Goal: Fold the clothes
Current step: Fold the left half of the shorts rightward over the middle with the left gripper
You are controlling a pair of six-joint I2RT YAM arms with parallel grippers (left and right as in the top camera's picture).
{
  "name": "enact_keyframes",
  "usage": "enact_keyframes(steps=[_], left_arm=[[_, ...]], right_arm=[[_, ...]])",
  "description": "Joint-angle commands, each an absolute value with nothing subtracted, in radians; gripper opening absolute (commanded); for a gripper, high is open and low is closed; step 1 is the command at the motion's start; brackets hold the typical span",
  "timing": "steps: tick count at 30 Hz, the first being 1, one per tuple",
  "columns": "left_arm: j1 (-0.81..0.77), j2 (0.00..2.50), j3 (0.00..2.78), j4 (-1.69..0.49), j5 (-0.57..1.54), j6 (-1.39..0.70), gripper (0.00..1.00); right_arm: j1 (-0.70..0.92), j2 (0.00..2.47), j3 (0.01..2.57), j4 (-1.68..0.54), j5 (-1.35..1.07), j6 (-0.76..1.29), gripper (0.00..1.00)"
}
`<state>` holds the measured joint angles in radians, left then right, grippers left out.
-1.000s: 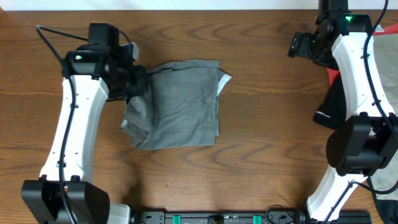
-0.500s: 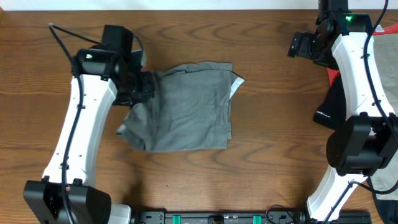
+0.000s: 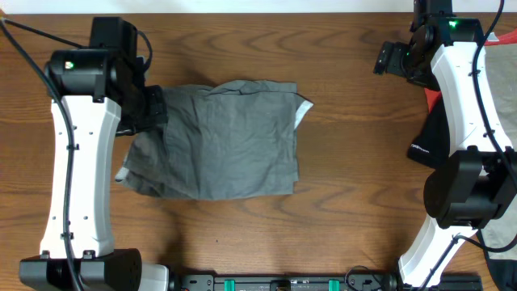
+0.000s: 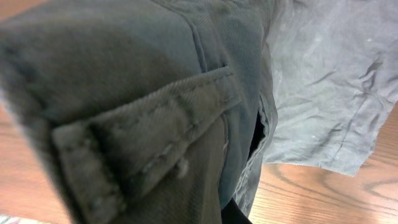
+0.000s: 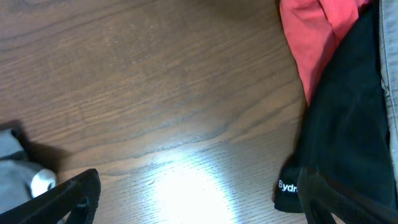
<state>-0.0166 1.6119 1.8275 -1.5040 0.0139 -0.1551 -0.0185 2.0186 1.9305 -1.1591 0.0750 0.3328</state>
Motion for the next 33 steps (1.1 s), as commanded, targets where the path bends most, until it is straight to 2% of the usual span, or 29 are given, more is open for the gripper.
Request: enact_keyframes(steps=[1, 6, 16, 26, 33], left_arm=[[-0.007, 1.599, 1.868, -1.53, -0.097, -0.136, 0.06], [-0.001, 1.599, 1.871, -1.543, -0.179, -0.136, 0.06], [-0.031, 1.626, 1.869, -1.448, -0.014, -0.136, 0.06], [-0.133, 1.766, 1.869, -1.402, -0.006, -0.136, 0.06], [-0.234, 1.778, 1.869, -1.327, -0.006, -0.136, 0.06]], right_arm=[[-0.025, 2.016, 1.926, -1.16, 0.075, 0.347, 0.99], [-0.025, 2.016, 1.926, -1.16, 0.075, 0.347, 0.99], [-0.025, 2.016, 1.926, -1.16, 0.075, 0.347, 0.99], [-0.025, 2.016, 1.926, -1.16, 0.075, 0.347, 0.99], [-0.025, 2.016, 1.926, -1.16, 0.075, 0.347, 0.99]])
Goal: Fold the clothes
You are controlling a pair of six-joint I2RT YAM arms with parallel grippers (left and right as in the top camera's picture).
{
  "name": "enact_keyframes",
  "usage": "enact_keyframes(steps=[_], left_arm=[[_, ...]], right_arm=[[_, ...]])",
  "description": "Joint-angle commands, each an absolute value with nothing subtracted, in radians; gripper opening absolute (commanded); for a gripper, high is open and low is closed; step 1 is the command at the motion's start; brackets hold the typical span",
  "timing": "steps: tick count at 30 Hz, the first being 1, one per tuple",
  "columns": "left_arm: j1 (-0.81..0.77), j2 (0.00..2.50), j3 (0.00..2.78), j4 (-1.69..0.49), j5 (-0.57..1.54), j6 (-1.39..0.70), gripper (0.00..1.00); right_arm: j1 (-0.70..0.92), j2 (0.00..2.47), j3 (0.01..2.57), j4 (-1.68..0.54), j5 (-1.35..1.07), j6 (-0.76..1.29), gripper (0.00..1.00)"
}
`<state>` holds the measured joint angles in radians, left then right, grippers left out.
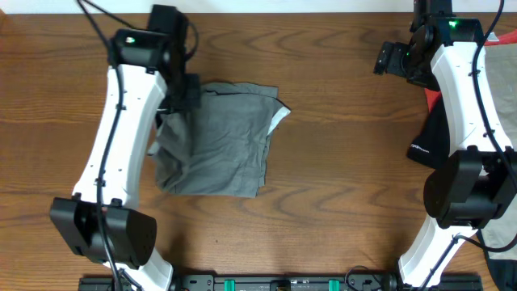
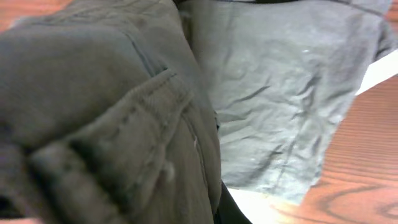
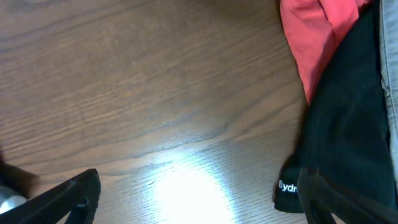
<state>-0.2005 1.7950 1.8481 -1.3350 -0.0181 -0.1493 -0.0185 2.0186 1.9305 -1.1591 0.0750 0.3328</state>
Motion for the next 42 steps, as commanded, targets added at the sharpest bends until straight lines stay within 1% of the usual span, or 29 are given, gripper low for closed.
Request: enact_keyframes(steps=[1, 9, 14, 16, 22, 31, 42], left_arm=[[-0.247, 1.78, 1.869, -1.325, -0.006, -0.137, 0.06], [-0.299, 1.812, 1.864, -1.312, -0.005, -0.177, 0.06], [-0.304, 1.833, 1.827, -1.288, 0.132, -0.178, 0.06], [-0.309, 1.845, 1.81, -1.28, 0.15, -0.181, 0.06], [-0.343, 1.875, 1.753, -1.254, 0.15, -0.205, 0.06], [-0.412, 1.876, 1.66, -1.127, 0.15, -0.242, 0.06], [-0.421, 1.876, 1.609, -1.007, 0.15, -0.268, 0.06]], right_arm=[[-0.025, 2.016, 1.926, -1.16, 0.075, 0.347, 0.99], [-0.025, 2.016, 1.926, -1.16, 0.075, 0.347, 0.99], [-0.025, 2.016, 1.926, -1.16, 0.075, 0.347, 0.99], [-0.025, 2.016, 1.926, -1.16, 0.075, 0.347, 0.99], [-0.025, 2.016, 1.926, -1.16, 0.075, 0.347, 0.99], [-0.025, 2.016, 1.926, -1.16, 0.075, 0.347, 0.99], [-0.025, 2.016, 1.926, -1.16, 0.075, 0.347, 0.99]])
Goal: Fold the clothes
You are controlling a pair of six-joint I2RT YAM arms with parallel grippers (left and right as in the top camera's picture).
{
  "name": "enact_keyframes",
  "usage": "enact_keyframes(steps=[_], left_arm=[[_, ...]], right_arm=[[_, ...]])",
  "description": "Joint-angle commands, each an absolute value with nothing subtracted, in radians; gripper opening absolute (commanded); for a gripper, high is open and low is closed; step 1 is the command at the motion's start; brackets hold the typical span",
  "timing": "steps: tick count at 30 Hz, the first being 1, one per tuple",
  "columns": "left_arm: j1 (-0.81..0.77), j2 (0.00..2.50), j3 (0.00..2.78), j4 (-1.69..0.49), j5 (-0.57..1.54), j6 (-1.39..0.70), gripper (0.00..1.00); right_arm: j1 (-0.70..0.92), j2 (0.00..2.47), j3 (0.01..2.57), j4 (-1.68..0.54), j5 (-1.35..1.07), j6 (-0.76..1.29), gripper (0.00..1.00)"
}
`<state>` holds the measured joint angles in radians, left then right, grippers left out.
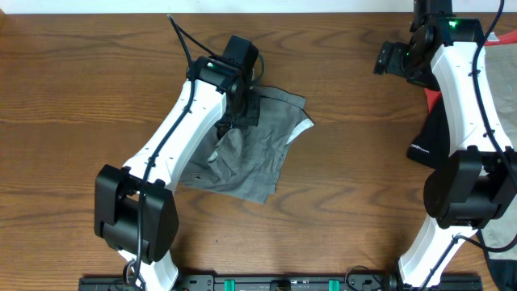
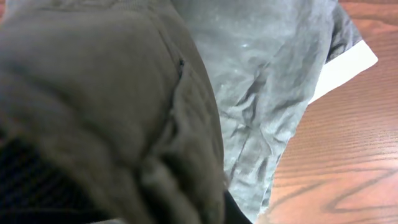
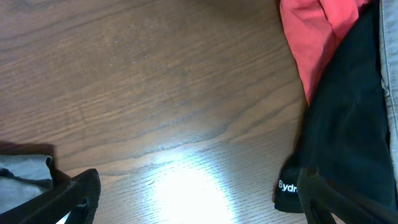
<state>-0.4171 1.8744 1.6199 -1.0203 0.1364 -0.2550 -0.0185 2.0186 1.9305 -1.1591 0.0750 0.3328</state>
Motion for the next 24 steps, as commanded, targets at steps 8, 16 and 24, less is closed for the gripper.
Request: enact_keyframes(steps=[8, 16, 24], left_arm=[[-0.432, 1.876, 1.544, -0.948, 0.151, -0.268, 0.06], [-0.435, 1.876, 1.489, -0.887, 0.15, -0.268, 0.14], [-0.435, 1.876, 1.491, -0.877, 0.151, -0.268, 0.58]], right_arm=[[-0.025, 2.016, 1.926, -1.16, 0.075, 0.347, 0.99], [-0.025, 2.016, 1.926, -1.16, 0.075, 0.347, 0.99], [-0.025, 2.016, 1.926, -1.16, 0.075, 0.347, 0.99]])
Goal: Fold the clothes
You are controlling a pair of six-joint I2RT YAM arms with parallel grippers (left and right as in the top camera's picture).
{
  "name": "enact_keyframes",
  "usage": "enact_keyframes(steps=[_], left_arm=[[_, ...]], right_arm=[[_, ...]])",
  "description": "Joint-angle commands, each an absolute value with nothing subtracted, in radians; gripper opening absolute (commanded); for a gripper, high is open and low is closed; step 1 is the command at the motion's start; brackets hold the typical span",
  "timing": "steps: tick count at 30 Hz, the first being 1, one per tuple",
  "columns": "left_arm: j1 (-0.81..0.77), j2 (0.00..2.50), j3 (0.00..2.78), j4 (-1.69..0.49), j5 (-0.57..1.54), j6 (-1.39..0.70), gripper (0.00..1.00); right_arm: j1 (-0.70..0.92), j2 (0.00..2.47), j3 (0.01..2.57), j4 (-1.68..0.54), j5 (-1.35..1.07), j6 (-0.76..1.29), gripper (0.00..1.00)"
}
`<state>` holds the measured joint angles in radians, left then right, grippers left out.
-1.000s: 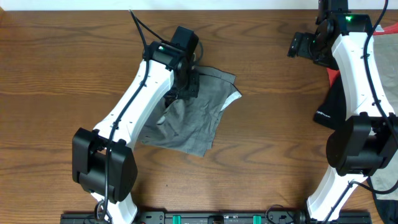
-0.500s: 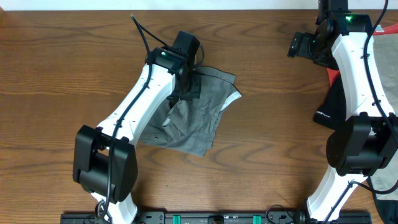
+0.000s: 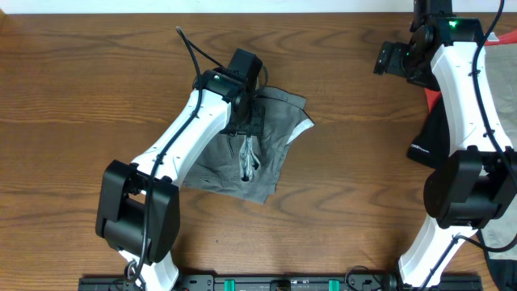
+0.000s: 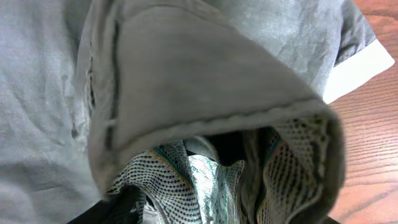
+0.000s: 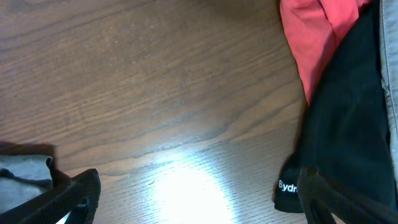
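Observation:
Grey shorts (image 3: 218, 158) lie folded over on the wooden table (image 3: 347, 178), with pale mesh lining (image 3: 249, 159) showing at the fold. My left gripper (image 3: 247, 121) hovers just above their upper right part. In the left wrist view a thick hemmed fold of the shorts (image 4: 186, 93) with mesh lining (image 4: 186, 180) fills the frame; the gripper (image 4: 211, 218) is open and mostly hidden beneath it. A white patch (image 4: 360, 68) pokes out at the shorts' right edge. My right gripper (image 3: 392, 58), (image 5: 199, 205) is open over bare wood at the far right.
A black garment (image 3: 432, 129), (image 5: 348, 124) and a red one (image 5: 311, 37) lie heaped along the table's right edge beside the right arm. More grey cloth (image 3: 505, 234) hangs at the lower right corner.
My left gripper has opened and let go of the shorts' edge. The fold now lies on the shorts with mesh lining exposed. The right arm has not moved.
The shorts lay spread wide with my left gripper shut on their left edge. Then that edge was over the shorts' upper left, the shorts narrower, then over their upper right. Now it is released there, the shorts folded to about half width.

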<state>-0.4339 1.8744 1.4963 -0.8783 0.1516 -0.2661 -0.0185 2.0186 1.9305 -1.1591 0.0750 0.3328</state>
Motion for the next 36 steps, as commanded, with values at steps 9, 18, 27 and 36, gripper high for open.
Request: enact_keyframes(steps=[9, 18, 27, 36], left_arm=[[-0.435, 1.779, 1.562, -0.904, 0.151, -0.267, 0.58], [-0.422, 1.613, 1.567, -0.899, 0.149, -0.267, 0.64], [-0.422, 1.701, 1.544, -0.899, 0.15, -0.268, 0.43], [-0.422, 1.925, 1.544, -0.781, 0.225, -0.268, 0.12]], right_arm=[[-0.025, 2.016, 1.926, -1.16, 0.075, 0.347, 0.99], [-0.025, 2.016, 1.926, -1.16, 0.075, 0.347, 0.99], [-0.025, 2.016, 1.926, -1.16, 0.075, 0.347, 0.99], [-0.025, 2.016, 1.926, -1.16, 0.075, 0.347, 0.99]])
